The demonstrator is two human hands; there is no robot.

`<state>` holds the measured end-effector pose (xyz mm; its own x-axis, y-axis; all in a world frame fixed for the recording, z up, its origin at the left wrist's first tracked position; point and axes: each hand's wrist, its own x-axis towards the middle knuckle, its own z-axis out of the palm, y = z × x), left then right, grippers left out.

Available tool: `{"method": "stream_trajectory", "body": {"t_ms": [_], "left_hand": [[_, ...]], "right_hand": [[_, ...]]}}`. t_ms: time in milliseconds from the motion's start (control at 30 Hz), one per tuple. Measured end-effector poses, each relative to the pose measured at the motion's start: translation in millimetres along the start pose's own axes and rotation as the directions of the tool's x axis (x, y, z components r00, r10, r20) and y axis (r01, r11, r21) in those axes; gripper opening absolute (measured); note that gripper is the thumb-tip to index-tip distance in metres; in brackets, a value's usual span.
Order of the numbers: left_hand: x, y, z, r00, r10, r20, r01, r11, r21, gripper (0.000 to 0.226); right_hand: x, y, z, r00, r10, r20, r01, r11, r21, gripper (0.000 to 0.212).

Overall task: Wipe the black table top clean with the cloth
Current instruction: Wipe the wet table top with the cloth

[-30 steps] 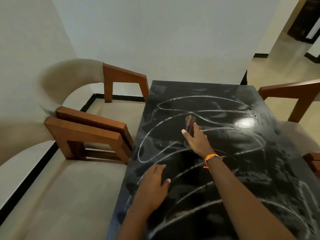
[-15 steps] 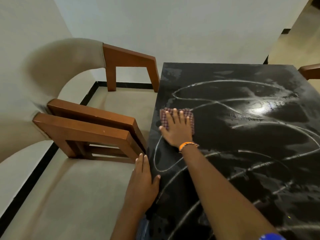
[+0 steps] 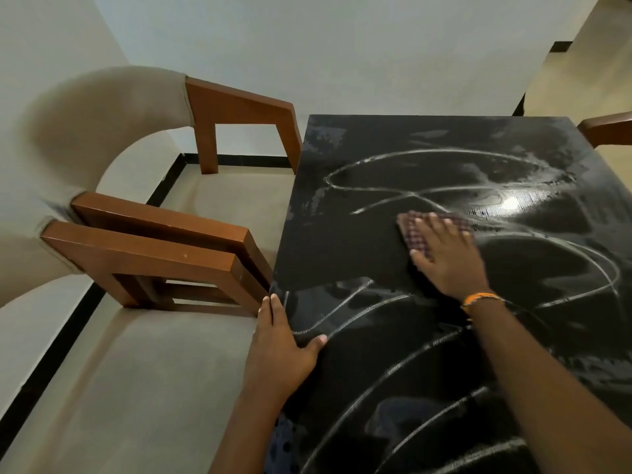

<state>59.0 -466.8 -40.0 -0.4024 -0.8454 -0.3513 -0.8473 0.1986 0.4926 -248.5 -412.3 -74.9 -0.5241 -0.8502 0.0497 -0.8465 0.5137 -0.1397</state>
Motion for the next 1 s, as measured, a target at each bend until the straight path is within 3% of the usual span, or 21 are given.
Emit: {"method": "stream_trajectory", "body": {"t_ms": [100, 233, 400, 533, 700, 833, 933, 1000], "left_hand": [[5, -2, -3, 0.999, -0.008, 0.036, 0.006, 0.999, 0.038, 0.117], [7, -1, -6, 0.998, -0.002, 0.063, -0.001, 0.999, 0.050, 0.123], [6, -9, -9, 0.998, 0.052, 0.032, -0.049, 0.995, -0.091, 0.123], [-2, -16, -7, 0.998, 0.057, -0.005, -0.056, 0.943, -0.329, 0.115], [-20, -16, 6, 0.998, 0.021, -0.065, -0.040, 0.952, -0.304, 0.105], [-18, -16, 8, 0.997, -0.001, -0.078, -0.023, 0.953, -0.301, 0.097], [-15, -14, 6, 0.998, -0.006, -0.070, -0.014, 0.958, -0.287, 0.096], [-14, -15, 6, 0.998, -0.006, -0.059, -0.010, 0.964, -0.266, 0.101]], "right_hand": [[-16, 44, -5, 0.974, 0.227, -0.017, -0.226, 0.973, 0.038, 0.065], [-17, 8, 2, 0.932, 0.361, -0.025, -0.357, 0.929, 0.092, 0.062], [-5, -113, 16, 0.997, 0.073, -0.005, -0.072, 0.990, 0.117, 0.061], [-13, -211, 26, 0.957, -0.273, 0.095, 0.256, 0.953, 0.161, 0.061], [-24, -204, 26, 0.884, -0.451, 0.126, 0.436, 0.891, 0.128, 0.061], [-34, -134, 13, 0.948, -0.306, 0.081, 0.299, 0.950, 0.091, 0.062], [-48, -62, 1, 0.998, -0.062, 0.027, 0.061, 0.997, 0.035, 0.064], [-59, -14, -6, 0.994, 0.109, 0.009, -0.109, 0.994, 0.027, 0.058]]}}
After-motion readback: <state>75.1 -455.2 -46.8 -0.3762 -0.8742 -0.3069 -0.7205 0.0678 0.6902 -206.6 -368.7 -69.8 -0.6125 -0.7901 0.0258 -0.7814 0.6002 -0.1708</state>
